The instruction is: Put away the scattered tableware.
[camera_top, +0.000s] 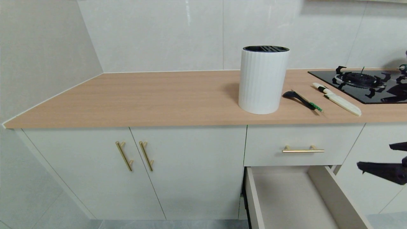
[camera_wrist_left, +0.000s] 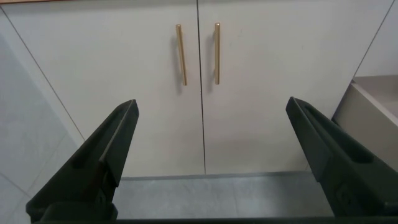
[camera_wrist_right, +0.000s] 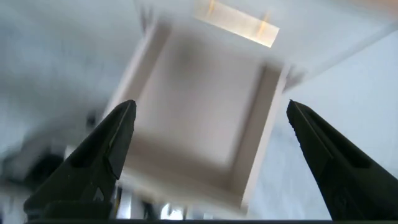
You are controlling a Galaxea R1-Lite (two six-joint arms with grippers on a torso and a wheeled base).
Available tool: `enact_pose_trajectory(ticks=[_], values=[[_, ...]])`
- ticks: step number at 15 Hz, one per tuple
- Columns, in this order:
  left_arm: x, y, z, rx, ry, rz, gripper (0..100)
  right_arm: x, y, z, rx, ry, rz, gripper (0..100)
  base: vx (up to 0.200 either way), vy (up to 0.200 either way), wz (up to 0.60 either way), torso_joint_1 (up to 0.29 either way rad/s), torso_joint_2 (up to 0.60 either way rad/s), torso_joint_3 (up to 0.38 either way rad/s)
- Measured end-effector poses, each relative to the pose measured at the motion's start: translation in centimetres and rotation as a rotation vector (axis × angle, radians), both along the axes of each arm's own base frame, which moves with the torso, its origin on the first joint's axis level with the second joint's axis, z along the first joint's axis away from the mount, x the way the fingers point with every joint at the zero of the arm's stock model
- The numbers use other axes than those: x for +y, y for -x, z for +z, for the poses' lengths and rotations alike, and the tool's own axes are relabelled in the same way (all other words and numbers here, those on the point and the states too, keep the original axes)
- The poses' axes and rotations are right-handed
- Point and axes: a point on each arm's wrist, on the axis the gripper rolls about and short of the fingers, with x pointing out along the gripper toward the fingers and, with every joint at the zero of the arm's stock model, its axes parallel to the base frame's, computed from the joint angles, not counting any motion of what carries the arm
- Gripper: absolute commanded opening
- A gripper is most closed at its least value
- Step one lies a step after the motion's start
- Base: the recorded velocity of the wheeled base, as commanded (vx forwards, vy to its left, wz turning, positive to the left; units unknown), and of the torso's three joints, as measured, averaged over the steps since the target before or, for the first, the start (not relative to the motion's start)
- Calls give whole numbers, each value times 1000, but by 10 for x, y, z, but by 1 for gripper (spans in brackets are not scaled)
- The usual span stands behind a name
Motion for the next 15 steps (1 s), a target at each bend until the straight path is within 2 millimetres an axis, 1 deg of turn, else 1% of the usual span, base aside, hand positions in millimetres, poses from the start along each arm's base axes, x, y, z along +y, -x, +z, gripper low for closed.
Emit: enact_pose_trajectory(ticks=[2,4,8,10,12,13,15], values=[[0,0,0,0,0,0,100,0,-16,19,-59,-34,-38,100,0,0,0,0,0,0],[0,0,0,0,0,0,100,1,-38,36,-79,-89,-94,100,0,0,0,0,0,0],[0,0,0,1,0,0,100,2,-100,50,-58,-119,-164,100,0,0,0,0,0,0],[0,0,0,1,0,0,100,2,-134,51,-11,-160,-221,100,0,0,0,0,0,0],[0,0,0,1,0,0,100,1,-164,44,55,-183,-270,100,0,0,0,0,0,0],[0,0,0,1,0,0,100,1,-177,38,75,-189,-285,100,0,0,0,0,0,0],[0,0,0,1,0,0,100,3,-197,29,101,-210,-314,100,0,0,0,0,0,0]])
